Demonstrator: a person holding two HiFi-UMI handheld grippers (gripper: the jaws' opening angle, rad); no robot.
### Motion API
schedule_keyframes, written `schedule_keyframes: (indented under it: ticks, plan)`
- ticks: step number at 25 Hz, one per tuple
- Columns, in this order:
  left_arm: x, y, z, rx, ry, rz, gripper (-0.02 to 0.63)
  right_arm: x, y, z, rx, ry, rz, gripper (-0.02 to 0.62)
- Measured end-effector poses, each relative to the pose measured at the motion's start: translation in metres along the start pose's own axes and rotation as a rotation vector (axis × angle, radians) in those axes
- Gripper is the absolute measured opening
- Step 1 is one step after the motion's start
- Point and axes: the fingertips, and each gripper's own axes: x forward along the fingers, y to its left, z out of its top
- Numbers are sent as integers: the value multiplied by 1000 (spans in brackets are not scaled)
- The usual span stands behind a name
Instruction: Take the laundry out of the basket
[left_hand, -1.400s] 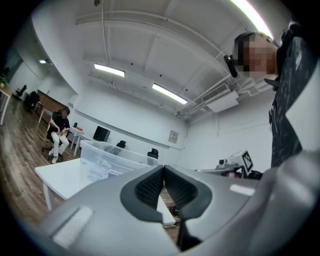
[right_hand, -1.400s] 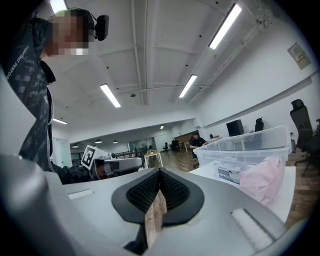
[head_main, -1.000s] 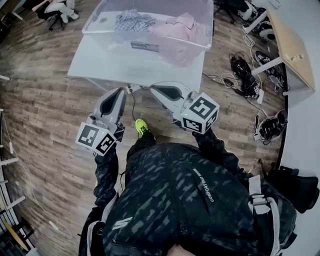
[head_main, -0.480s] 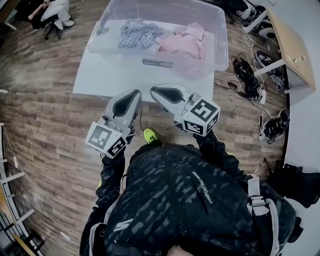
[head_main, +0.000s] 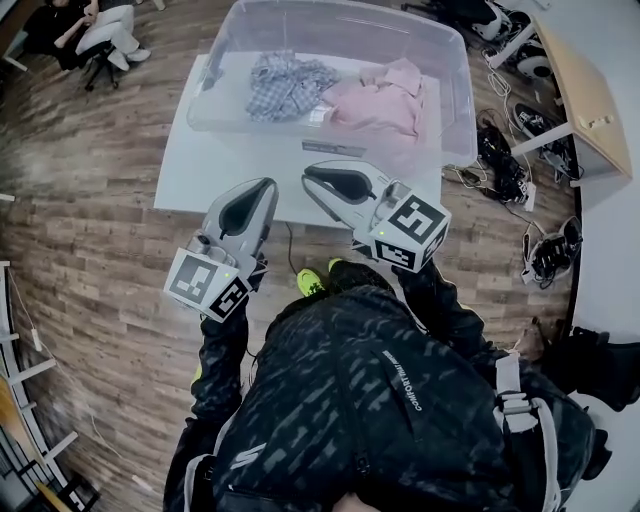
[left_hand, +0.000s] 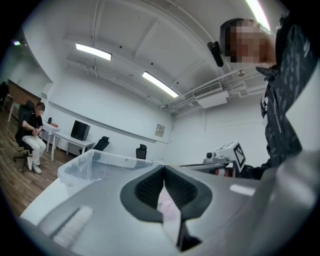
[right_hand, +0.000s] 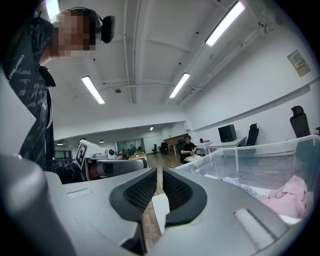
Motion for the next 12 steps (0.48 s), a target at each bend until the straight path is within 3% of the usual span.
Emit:
schedule_keyframes:
  ticks: [7, 12]
  plan:
    - [22, 33, 10, -22, -10, 19, 11, 27, -43, 29, -44, 6, -7, 55]
    - [37, 64, 28, -21, -14, 32, 11, 61, -73, 46, -92, 53, 11, 103]
